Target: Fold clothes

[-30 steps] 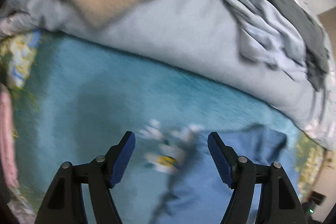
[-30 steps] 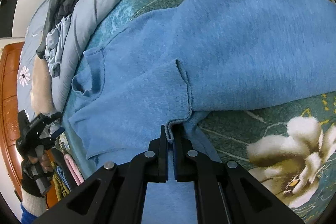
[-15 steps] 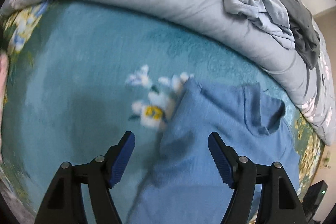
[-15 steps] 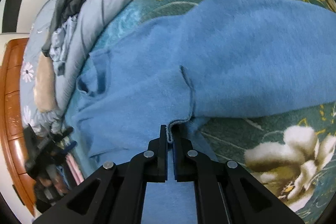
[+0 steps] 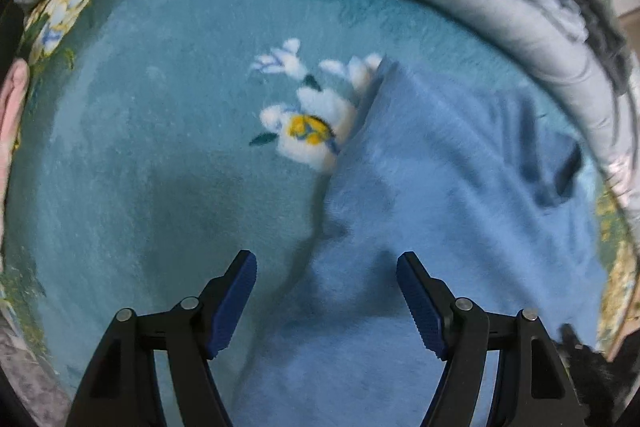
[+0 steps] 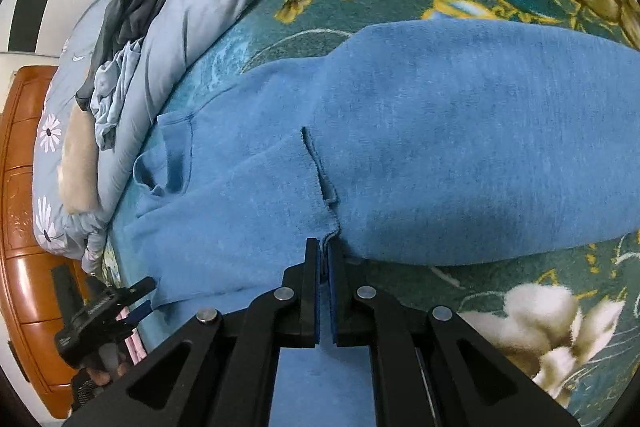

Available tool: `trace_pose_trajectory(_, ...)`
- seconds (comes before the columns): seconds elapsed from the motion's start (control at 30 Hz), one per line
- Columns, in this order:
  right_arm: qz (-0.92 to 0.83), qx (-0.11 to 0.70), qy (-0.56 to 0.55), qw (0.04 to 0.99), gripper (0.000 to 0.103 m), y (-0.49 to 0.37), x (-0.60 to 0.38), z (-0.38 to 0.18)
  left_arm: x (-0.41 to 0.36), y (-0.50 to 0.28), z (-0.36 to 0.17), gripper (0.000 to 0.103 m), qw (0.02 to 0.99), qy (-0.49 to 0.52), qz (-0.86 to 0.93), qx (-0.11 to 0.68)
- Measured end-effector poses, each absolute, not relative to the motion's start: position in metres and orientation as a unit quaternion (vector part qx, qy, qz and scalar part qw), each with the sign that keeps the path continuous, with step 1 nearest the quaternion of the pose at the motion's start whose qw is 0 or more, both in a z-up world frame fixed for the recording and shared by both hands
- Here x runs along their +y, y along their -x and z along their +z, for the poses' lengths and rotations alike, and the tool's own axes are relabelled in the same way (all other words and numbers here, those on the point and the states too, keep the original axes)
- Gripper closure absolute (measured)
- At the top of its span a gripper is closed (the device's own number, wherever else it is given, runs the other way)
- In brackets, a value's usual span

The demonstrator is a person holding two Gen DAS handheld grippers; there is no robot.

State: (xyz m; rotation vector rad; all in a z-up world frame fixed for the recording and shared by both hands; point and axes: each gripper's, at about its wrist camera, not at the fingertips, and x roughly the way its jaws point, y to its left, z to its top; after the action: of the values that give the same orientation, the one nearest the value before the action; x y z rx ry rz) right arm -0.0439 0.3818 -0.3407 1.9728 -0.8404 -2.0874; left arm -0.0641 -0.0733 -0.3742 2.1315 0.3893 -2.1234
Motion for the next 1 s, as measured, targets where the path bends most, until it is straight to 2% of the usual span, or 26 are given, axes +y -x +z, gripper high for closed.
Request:
trace_pose_trajectory(0.1,-0.704,-0.290,-0.644,0.075,0.100,0.038,0.395,-0.325,-0.077,0.067,-0.382,0.027,0.071,-0.705,-0.698,0.103)
trace_pose_trajectory(0.23,-0.720,-0.307,-0.622,0.023,0.098,0.016,0.449,-0.308,-0.081,0.071,-0.379,0.026,0.080,-0.700,-0.706,0.074)
trace_pose_trajectory(0.3,-0.725,-0.319,-0.610,-0.025,0.093,0.001,0.487,-0.302,-0.084,0.072,-0.371,0.027,0.084,-0.694,-0.712,0.070)
trace_pose_trajectory(0.37,-0.723,-0.335,-0.598,-0.087,0.078,-0.017,0.525,-0.302,-0.089,0.071,-0.356,0.027,0.083,-0.682,-0.723,0.078)
trace_pose_trajectory(0.47,-0.706,-0.386,-0.568,-0.173,0.077,-0.047,0.587,-0.307,-0.097,0.067,-0.330,0.027,0.091,-0.663,-0.739,0.082)
trace_pose_trajectory(0.57,-0.684,-0.435,-0.542,-0.220,0.074,-0.064,0.623,-0.318,-0.106,0.058,-0.310,0.027,0.092,-0.655,-0.743,0.101)
trace_pose_trajectory(0.67,-0.665,-0.496,-0.508,-0.230,0.074,-0.070,0.639,-0.332,-0.047,0.086,-0.305,0.027,0.092,-0.654,-0.742,0.114)
trace_pose_trajectory(0.83,-0.654,-0.536,-0.479,-0.234,0.072,-0.069,0.639,-0.341,-0.036,0.060,-0.282,0.027,0.093,-0.655,-0.739,0.124)
trace_pose_trajectory(0.9,-0.654,-0.542,-0.474,-0.234,0.076,-0.069,0.639,-0.341,-0.035,0.050,-0.276,0.027,0.093,-0.656,-0.737,0.131)
trace_pose_trajectory(0.97,-0.650,-0.546,-0.473,-0.237,0.096,-0.069,0.640,-0.341,-0.034,0.040,-0.270,0.027,0.093,-0.657,-0.735,0.137)
trace_pose_trajectory(1.0,-0.649,-0.547,-0.472,-0.238,0.097,-0.068,0.641,-0.339,-0.034,0.035,-0.266,0.027,0.093,-0.657,-0.735,0.140)
